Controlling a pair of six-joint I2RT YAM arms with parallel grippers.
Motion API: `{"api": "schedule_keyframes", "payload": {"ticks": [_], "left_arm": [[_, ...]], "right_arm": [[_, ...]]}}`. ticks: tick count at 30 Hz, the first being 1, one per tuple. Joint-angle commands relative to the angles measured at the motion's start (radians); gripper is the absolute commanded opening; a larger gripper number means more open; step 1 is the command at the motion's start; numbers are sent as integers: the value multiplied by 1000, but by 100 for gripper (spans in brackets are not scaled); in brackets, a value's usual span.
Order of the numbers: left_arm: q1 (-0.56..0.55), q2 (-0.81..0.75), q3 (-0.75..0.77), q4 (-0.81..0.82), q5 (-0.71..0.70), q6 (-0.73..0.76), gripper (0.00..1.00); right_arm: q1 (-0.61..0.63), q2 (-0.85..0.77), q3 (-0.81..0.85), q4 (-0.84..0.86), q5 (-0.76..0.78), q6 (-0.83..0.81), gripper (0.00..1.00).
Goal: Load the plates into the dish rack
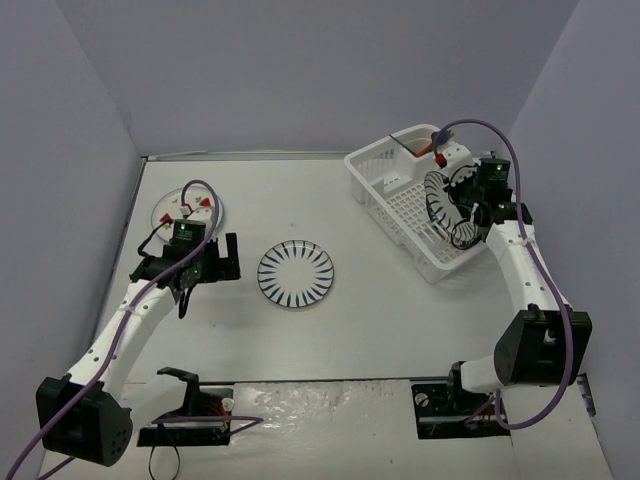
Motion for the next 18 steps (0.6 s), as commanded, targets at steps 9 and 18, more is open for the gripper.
{"api": "schedule_keyframes", "payload": {"ticks": [9, 18], "left_arm": [[7, 2, 29, 16, -14, 7, 97], [7, 2, 28, 10, -18, -1, 97]], "right_arm": [[-6, -25, -104, 202, -47, 19, 0], [-8, -53, -94, 207, -70, 97, 40]]}}
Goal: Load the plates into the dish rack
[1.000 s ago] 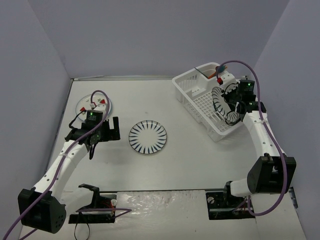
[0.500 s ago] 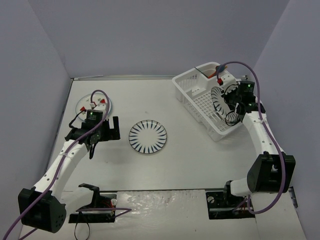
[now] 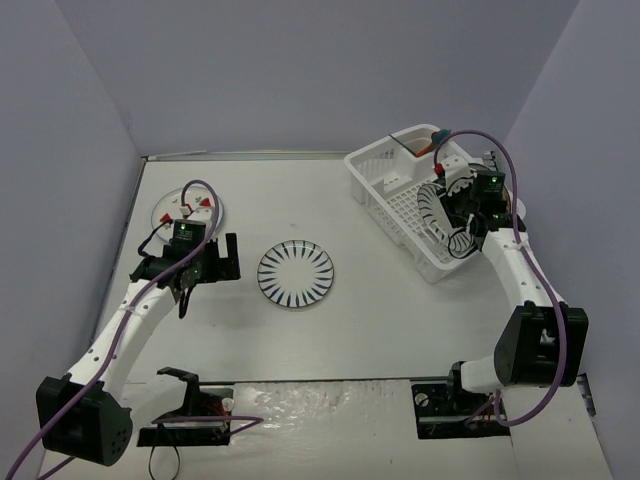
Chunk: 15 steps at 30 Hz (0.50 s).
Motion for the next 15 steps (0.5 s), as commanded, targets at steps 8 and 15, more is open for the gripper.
{"api": "schedule_keyframes", "payload": {"ticks": [8, 15], "left_arm": [[7, 3, 29, 6, -12, 0, 97], [6, 10, 27, 7, 0, -13, 97]], "right_arm": [[-6, -103, 63, 107, -11, 84, 48], [-6, -175, 68, 110, 22, 135, 66]]}}
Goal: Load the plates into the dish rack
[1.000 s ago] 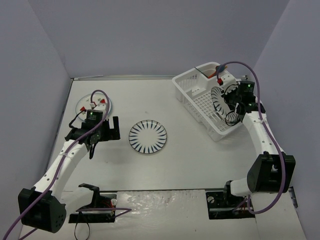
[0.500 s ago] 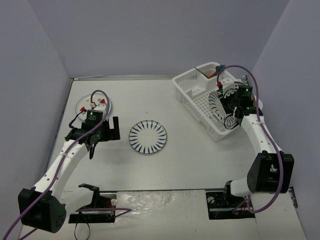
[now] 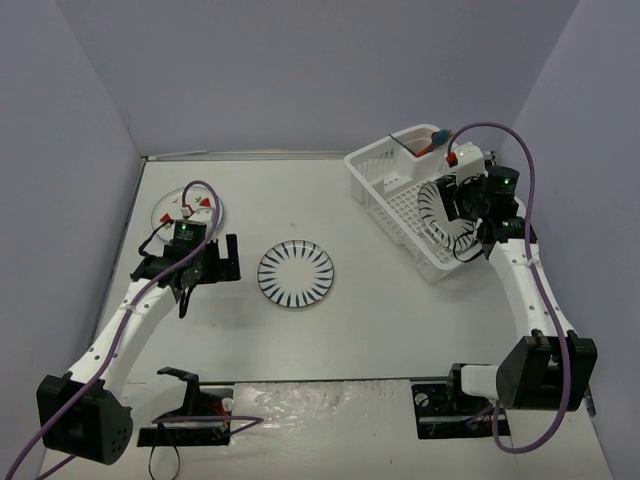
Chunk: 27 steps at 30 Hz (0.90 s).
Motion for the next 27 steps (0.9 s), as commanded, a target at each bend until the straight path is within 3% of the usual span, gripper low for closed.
{"api": "schedule_keyframes", "payload": {"ticks": [1, 5, 10, 16, 20, 27], "left_arm": [[6, 6, 28, 16, 3, -14, 97], [6, 8, 26, 16, 20, -22, 97], [5, 9, 18, 31, 56, -58, 97], [5, 36, -19, 131, 167, -183, 97], [4, 87, -66, 256, 241, -268, 97], [-5, 230, -104, 411, 315, -363, 90]], "right_arm": [[-6, -79, 60, 70, 28, 57, 70], [-6, -120, 63, 70, 21, 116, 79], [-3, -195, 61, 85, -68, 355, 85], [4, -313, -76, 307, -243, 731, 98], [27, -348, -171, 468, -320, 940, 100], [242, -385, -284, 579, -337, 1016, 100]]}}
